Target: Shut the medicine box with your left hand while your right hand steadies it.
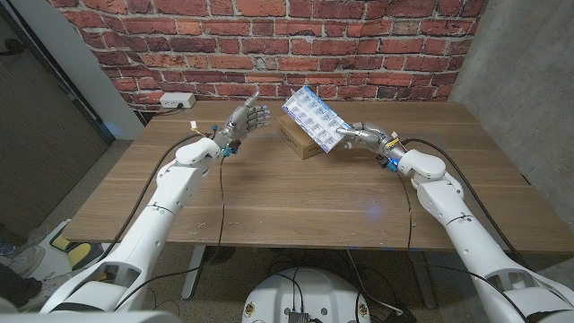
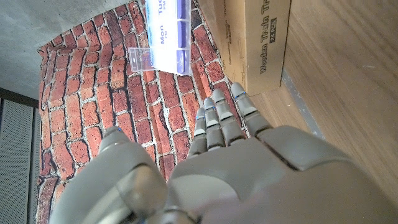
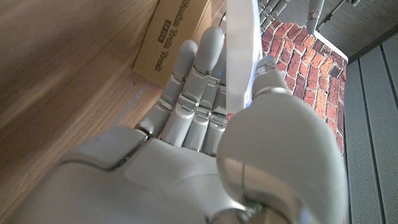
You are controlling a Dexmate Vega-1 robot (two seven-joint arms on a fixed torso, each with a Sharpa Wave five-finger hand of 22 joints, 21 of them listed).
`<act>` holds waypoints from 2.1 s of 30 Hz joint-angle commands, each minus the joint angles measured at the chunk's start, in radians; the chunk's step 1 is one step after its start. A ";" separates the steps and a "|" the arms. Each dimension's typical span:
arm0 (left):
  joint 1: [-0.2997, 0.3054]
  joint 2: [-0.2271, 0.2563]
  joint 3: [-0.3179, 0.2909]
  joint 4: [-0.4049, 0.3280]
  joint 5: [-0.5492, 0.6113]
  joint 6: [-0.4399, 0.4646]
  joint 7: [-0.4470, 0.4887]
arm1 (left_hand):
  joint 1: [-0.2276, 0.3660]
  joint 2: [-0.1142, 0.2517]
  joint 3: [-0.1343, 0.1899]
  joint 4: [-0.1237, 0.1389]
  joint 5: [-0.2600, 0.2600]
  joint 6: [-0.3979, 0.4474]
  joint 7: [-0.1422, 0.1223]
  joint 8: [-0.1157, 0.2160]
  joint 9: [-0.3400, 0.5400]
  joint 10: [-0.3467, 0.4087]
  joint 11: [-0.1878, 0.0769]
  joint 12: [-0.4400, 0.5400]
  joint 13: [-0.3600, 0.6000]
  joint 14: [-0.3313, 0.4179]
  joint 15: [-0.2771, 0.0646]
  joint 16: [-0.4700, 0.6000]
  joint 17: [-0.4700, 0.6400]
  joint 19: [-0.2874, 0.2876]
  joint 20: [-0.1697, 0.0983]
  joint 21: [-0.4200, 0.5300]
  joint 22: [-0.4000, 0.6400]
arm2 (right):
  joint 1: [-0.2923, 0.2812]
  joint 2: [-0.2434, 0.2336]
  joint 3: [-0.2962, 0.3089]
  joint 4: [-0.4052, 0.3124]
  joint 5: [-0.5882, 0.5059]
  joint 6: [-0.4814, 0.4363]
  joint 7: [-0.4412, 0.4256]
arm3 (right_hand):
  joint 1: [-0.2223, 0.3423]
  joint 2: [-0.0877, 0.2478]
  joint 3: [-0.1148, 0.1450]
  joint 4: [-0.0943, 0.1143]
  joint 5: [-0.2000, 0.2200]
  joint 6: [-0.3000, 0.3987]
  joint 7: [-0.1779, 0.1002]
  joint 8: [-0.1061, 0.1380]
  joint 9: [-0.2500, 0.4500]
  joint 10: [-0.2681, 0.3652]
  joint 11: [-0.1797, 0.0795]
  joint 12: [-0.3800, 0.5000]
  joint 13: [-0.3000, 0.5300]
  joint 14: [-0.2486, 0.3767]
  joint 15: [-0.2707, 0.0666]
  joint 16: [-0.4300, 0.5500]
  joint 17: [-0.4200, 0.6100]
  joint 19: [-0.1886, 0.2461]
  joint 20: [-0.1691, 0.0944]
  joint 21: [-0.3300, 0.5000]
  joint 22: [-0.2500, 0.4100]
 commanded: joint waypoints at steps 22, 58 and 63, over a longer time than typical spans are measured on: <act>-0.068 0.101 0.078 -0.125 0.173 0.158 0.035 | -0.007 -0.064 -0.050 -0.008 0.001 0.055 0.000 0.011 0.016 0.017 -0.010 -0.021 0.008 0.013 0.006 -0.010 0.001 0.058 0.004 0.009 0.001 | -0.008 -0.024 -0.009 0.029 -0.066 0.203 -0.002 | 0.075 0.086 0.025 0.040 0.015 0.067 -0.068 0.001 -0.002 0.088 -0.093 -0.015 0.010 -0.061 -0.047 -0.017 0.031 -0.059 -0.139 0.059 0.024; -0.219 0.137 0.164 -0.129 0.258 0.287 -0.164 | 0.040 -0.026 -0.048 -0.016 0.005 0.211 0.011 0.065 0.040 0.033 0.010 -0.037 0.025 0.001 0.033 -0.043 0.000 0.051 -0.001 -0.024 0.002 | -0.035 -0.037 -0.006 0.012 -0.079 0.254 0.002 | 0.076 0.087 0.016 0.044 0.017 0.069 -0.066 -0.005 0.001 0.095 -0.092 -0.029 0.013 -0.057 -0.048 -0.041 0.051 -0.111 -0.138 0.143 0.041; -0.241 0.145 0.182 -0.137 0.280 0.328 -0.191 | 0.056 -0.010 -0.041 -0.019 -0.001 0.273 0.046 0.089 0.047 0.041 0.023 -0.037 0.029 0.004 0.039 -0.049 -0.002 0.055 -0.007 -0.027 0.002 | -0.036 -0.037 -0.007 0.012 -0.078 0.260 0.007 | 0.076 0.086 0.014 0.045 0.017 0.069 -0.065 -0.007 0.000 0.096 -0.092 -0.029 0.015 -0.058 -0.047 -0.045 0.053 -0.116 -0.137 0.153 0.042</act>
